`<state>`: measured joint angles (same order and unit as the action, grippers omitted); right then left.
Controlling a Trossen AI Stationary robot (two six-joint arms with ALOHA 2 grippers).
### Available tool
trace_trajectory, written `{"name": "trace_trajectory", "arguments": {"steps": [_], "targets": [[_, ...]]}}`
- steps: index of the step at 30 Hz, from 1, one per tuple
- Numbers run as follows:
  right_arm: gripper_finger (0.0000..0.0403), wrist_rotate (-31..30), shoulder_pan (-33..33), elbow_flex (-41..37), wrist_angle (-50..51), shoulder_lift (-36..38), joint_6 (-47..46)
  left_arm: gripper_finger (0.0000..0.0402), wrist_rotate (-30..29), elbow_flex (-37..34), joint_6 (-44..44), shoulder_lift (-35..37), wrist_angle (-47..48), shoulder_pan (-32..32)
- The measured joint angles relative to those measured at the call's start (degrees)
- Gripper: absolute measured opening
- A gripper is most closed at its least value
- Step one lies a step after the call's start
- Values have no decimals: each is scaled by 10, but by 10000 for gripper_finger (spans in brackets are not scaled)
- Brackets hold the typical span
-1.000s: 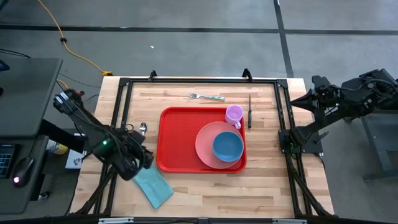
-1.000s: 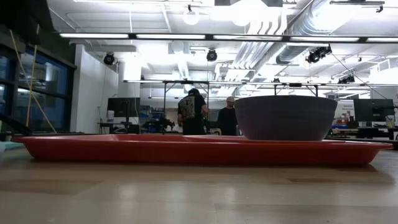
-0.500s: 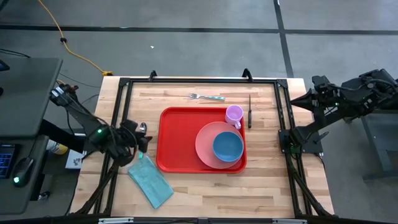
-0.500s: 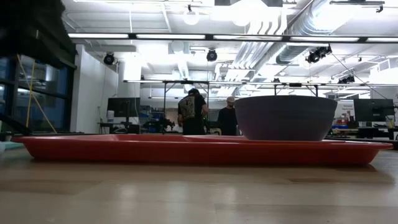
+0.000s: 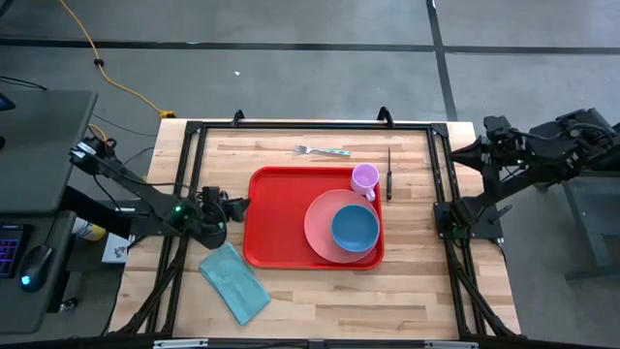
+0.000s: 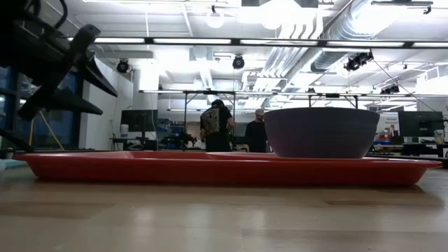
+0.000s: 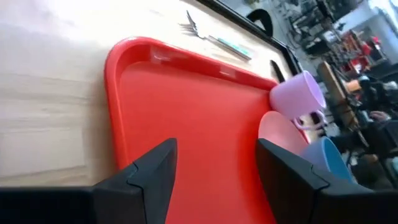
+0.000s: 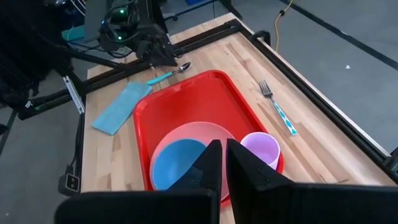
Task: Set up tray
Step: Put the blue napkin on the red tray to the left of the pink plate
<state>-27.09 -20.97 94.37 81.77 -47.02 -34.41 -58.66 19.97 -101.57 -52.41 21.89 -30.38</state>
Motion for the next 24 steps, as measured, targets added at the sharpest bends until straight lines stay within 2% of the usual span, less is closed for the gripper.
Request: {"name": "trace_trajectory", "arguments": {"steps": [3, 7, 10, 14, 17, 20, 24], "targets": [[0, 0, 0, 0, -2, -8, -1, 250, 20, 0, 32, 2, 6, 11], [0, 0, 0, 0, -2, -19, -1, 250, 100, 10, 127, 6, 17, 22], [0, 0, 0, 0, -2, -25, 2, 250, 206, 28, 217, 10, 60, 33], [0, 1, 0, 0, -2, -26, 2, 250, 377, 67, 302, 20, 173, 56], [0, 1, 0, 0, -2, -25, 0, 250, 482, 102, 370, 28, 256, 76], [0, 2, 0, 0, -2, -25, 0, 250, 578, 132, 401, 29, 325, 90], [0, 3, 0, 0, -2, -28, -1, 250, 670, 146, 417, 25, 387, 90]]}}
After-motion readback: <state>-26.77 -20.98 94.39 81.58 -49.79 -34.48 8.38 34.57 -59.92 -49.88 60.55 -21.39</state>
